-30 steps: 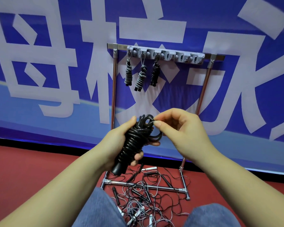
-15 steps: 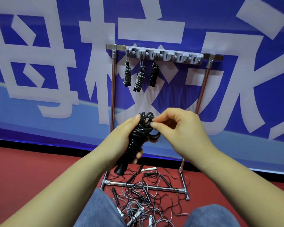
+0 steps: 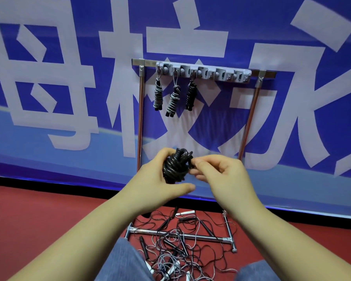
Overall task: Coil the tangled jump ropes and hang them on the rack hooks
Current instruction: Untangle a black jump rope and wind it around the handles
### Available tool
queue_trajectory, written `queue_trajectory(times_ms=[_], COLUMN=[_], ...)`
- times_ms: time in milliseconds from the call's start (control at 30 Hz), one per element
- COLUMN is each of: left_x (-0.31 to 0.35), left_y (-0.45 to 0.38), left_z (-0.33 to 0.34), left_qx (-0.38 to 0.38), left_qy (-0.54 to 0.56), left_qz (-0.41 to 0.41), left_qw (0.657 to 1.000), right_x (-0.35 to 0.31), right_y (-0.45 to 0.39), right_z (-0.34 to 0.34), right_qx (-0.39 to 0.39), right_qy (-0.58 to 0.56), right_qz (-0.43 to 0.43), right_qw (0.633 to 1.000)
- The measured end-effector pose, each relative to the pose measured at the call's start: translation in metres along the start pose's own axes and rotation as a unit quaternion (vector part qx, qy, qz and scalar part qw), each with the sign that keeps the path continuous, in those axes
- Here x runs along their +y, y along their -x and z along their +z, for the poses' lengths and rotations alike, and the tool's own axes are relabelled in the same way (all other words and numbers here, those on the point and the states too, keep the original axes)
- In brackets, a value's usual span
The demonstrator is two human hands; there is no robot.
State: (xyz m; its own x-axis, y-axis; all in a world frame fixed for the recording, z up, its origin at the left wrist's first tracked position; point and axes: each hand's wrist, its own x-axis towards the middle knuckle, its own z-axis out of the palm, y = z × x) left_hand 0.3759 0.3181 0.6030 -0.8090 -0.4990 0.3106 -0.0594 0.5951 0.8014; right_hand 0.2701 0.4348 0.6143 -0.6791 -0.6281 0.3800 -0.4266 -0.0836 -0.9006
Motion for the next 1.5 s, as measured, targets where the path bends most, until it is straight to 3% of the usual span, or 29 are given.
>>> queue_trajectory(times_ms=[400,633,833,933,1133,1300,1400,1500], left_x=[0.007,0.007,-0.007,-0.012,-0.01,-0.014,-0.013,-0.014], left_y=[0.0,-0.007,-0.008,-0.006,-0.006,-0.001,-0.002,-0.003], left_z=[0.021,0.022,0.025,0.025,0.019,0.021,0.021,0.018], left_qx=[0.127,0.105,0.084,0.07,0.037,0.002,-0.021,-0.045], left_qy=[-0.157,-0.144,-0.018,0.097,0.285,0.349,0.39,0.461], left_qz=[0.042,0.03,0.018,0.012,-0.049,-0.096,-0.152,-0.187], left_qw=[0.978,0.984,0.996,0.993,0.957,0.932,0.908,0.866], right_x=[0.008,0.012,0.014,0.012,0.011,0.014,0.017,0.016], right_y=[-0.008,-0.014,-0.012,-0.011,-0.007,-0.003,-0.003,-0.005], right_z=[0.015,0.019,0.015,0.014,0.015,0.01,0.008,0.003], right_qx=[0.061,0.097,0.097,0.083,0.022,-0.011,-0.003,-0.024], right_qy=[-0.173,-0.129,-0.125,-0.145,-0.189,0.003,0.029,-0.013], right_qz=[0.089,0.074,0.081,0.095,0.061,-0.051,-0.059,-0.056], right_qw=[0.979,0.984,0.984,0.981,0.98,0.999,0.998,0.998])
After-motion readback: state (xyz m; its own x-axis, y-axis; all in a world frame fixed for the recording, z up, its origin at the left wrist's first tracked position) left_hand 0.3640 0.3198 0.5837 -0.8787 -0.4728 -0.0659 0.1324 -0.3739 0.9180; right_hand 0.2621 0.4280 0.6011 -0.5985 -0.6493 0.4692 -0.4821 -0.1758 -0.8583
